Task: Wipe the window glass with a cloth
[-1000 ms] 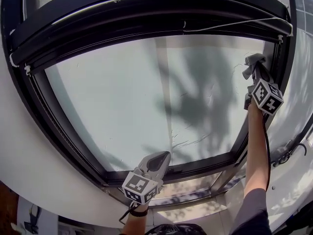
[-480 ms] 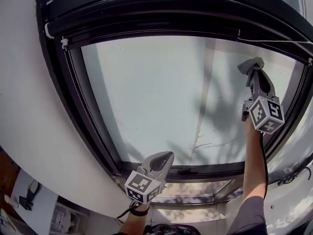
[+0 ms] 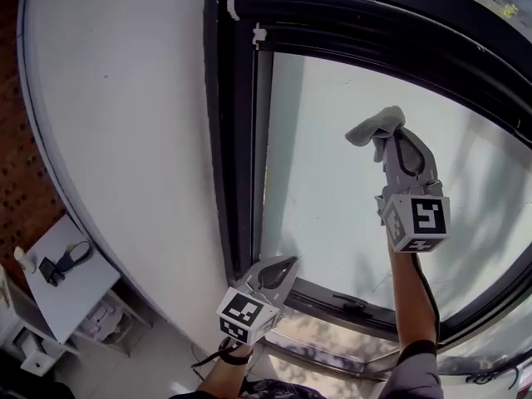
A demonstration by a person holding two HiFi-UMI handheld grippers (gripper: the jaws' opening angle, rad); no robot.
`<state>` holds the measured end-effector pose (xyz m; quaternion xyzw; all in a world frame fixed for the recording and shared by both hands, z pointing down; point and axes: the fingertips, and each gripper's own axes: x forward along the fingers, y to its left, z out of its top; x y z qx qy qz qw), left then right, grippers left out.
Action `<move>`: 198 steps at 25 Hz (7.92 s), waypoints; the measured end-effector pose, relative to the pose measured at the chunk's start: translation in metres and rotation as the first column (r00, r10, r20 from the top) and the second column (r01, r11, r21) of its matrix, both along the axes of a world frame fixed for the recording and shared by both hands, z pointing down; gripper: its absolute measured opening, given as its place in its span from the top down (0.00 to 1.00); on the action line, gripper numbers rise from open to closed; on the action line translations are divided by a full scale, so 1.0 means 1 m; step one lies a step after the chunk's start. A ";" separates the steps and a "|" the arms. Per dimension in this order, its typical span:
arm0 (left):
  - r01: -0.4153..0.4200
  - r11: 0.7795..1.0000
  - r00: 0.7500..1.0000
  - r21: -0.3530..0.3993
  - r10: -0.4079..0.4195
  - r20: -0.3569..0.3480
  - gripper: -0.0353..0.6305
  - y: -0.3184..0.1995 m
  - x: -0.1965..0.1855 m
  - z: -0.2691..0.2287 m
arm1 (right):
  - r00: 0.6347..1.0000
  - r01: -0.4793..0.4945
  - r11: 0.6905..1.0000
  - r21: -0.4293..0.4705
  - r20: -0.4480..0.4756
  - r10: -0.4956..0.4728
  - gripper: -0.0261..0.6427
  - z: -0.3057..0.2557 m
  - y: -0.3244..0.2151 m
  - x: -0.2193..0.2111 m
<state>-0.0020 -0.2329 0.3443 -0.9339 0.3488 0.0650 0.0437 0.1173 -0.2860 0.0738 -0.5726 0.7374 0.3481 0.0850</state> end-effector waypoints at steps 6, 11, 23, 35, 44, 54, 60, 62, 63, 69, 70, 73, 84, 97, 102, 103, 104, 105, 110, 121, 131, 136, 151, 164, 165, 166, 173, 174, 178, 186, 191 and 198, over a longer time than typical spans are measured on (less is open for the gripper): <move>0.167 0.986 0.986 -0.010 -0.167 -0.020 0.96 -0.009 -0.078 0.003 | 0.974 0.225 0.969 -0.097 -0.001 -0.226 0.94 0.024 -0.060 -0.131; 0.255 0.967 0.966 -0.018 -0.256 -0.025 0.96 -0.010 -0.121 0.005 | 0.946 0.323 0.922 -0.213 0.085 -0.312 0.94 0.048 -0.095 -0.192; 0.188 0.982 0.982 -0.027 -0.188 -0.011 0.96 -0.022 -0.109 0.010 | 0.940 0.334 0.922 -0.196 0.146 -0.309 0.94 0.043 -0.080 -0.160; -0.007 1.000 1.000 -0.025 0.007 0.007 0.96 -0.013 -0.027 0.008 | 0.977 0.182 0.973 -0.145 0.140 -0.162 0.94 0.040 -0.035 -0.059; -0.134 0.991 0.991 -0.017 0.134 0.011 0.96 -0.003 0.037 0.002 | 0.990 0.024 0.991 -0.135 0.139 -0.005 0.94 0.039 0.000 0.030; -0.268 0.963 0.963 -0.005 0.268 0.025 0.96 0.019 0.113 -0.004 | 0.969 -0.158 0.981 -0.109 0.173 0.175 0.94 0.047 0.049 0.153; -0.320 0.947 0.947 -0.011 0.320 0.034 0.96 0.031 0.157 -0.006 | 0.959 -0.189 0.976 -0.108 0.192 0.207 0.94 0.055 0.078 0.217; -0.333 0.943 0.942 -0.002 0.333 0.033 0.96 0.037 0.169 -0.007 | 0.949 -0.194 0.977 -0.092 0.235 0.211 0.94 0.054 0.091 0.241; -0.337 0.941 0.941 0.001 0.337 0.033 0.96 0.039 0.174 -0.007 | 0.942 -0.197 0.977 -0.085 0.258 0.213 0.94 0.054 0.097 0.253; -0.351 0.936 0.936 -0.004 0.351 0.039 0.96 0.045 0.196 0.000 | 0.903 -0.275 0.959 -0.068 0.325 0.282 0.94 0.053 0.128 0.322; -0.352 0.936 0.935 -0.002 0.352 0.038 0.96 0.046 0.199 -0.001 | 0.893 -0.292 0.954 -0.066 0.340 0.297 0.94 0.053 0.135 0.335; -0.355 0.935 0.934 -0.001 0.354 0.036 0.96 0.049 0.207 -0.001 | 0.857 -0.335 0.940 -0.060 0.396 0.330 0.94 0.054 0.155 0.376; -0.388 0.921 0.920 -0.013 0.388 0.046 0.96 0.062 0.231 0.005 | 0.720 -0.483 0.869 -0.106 0.517 0.463 0.94 0.078 0.196 0.470; -0.240 0.971 0.968 -0.013 0.240 0.068 0.96 0.044 0.149 0.005 | 0.966 -0.068 0.996 -0.061 0.245 0.081 0.94 0.085 0.071 0.195; -0.076 0.997 0.997 -0.015 0.076 0.031 0.96 0.026 0.065 0.002 | 0.968 0.152 0.979 -0.136 0.222 -0.119 0.94 0.101 0.012 0.064; -0.047 0.999 0.998 -0.019 0.048 0.028 0.96 0.024 0.050 0.003 | 0.955 0.208 0.965 -0.162 0.248 -0.165 0.94 0.105 0.001 0.042; -0.022 1.000 0.999 -0.023 0.022 0.026 0.96 0.022 0.035 0.005 | 0.942 0.254 0.950 -0.181 0.269 -0.201 0.94 0.107 -0.010 0.022; 0.006 1.000 1.000 -0.026 -0.005 0.023 0.96 0.021 0.020 0.007 | 0.931 0.289 0.937 -0.196 0.283 -0.228 0.94 0.108 -0.020 0.003; 0.172 0.984 0.985 -0.048 -0.172 -0.010 0.96 0.014 -0.062 0.009 | 0.882 0.428 0.867 -0.255 0.329 -0.338 0.94 0.113 -0.062 -0.086; 0.305 0.949 0.950 -0.076 -0.309 -0.037 0.96 0.016 -0.148 0.013 | 0.814 0.545 0.771 -0.330 0.428 -0.392 0.94 0.127 -0.102 -0.168; 0.069 0.994 0.998 -0.081 -0.069 0.003 0.96 -0.009 -0.057 0.019 | 0.840 0.485 0.826 -0.287 0.417 -0.348 0.94 0.117 -0.056 -0.075; -0.076 0.994 0.997 -0.077 0.078 0.023 0.96 -0.004 0.011 0.019 | 0.877 0.381 0.880 -0.283 0.411 -0.247 0.94 0.107 -0.022 -0.001; -0.398 0.913 0.913 -0.094 0.404 0.058 0.96 0.052 0.174 0.025 | 0.902 -0.065 0.960 -0.272 0.395 0.174 0.94 0.122 0.086 0.248; -0.430 0.899 0.898 -0.084 0.436 0.059 0.96 0.060 0.205 0.025 | 0.635 -0.468 0.803 -0.369 0.491 0.596 0.94 0.157 0.193 0.471; -0.431 0.898 0.898 -0.087 0.436 0.061 0.96 0.060 0.206 0.026 | 0.634 -0.472 0.796 -0.379 0.481 0.605 0.94 0.161 0.195 0.476; -0.431 0.898 0.898 -0.090 0.437 0.062 0.96 0.059 0.206 0.027 | 0.633 -0.483 0.786 -0.386 0.466 0.618 0.94 0.163 0.195 0.477; -0.415 0.907 0.904 -0.079 0.420 0.074 0.96 0.055 0.196 0.026 | 0.760 -0.337 0.877 -0.341 0.451 0.468 0.94 0.153 0.158 0.400; -0.403 0.912 0.910 -0.082 0.409 0.072 0.96 0.051 0.190 0.026 | 0.796 -0.297 0.893 -0.338 0.429 0.427 0.94 0.151 0.145 0.373; -0.325 0.942 0.942 -0.090 0.330 0.059 0.96 0.033 0.158 0.026 | 0.855 -0.182 0.940 -0.288 0.426 0.296 0.94 0.148 0.101 0.292; -0.124 0.987 0.990 -0.105 0.129 0.049 0.96 0.003 0.068 0.040 | 0.903 0.179 0.957 -0.227 0.425 -0.068 0.94 0.144 0.025 0.132; -0.001 0.993 1.000 -0.115 0.004 0.023 0.96 -0.006 0.001 0.042 | 0.922 0.298 0.903 -0.310 0.337 -0.188 0.94 0.156 -0.017 0.023; 0.150 0.981 0.989 -0.124 -0.150 0.006 0.96 -0.013 -0.071 0.044 | 0.886 0.445 0.793 -0.416 0.334 -0.322 0.94 0.204 -0.093 -0.123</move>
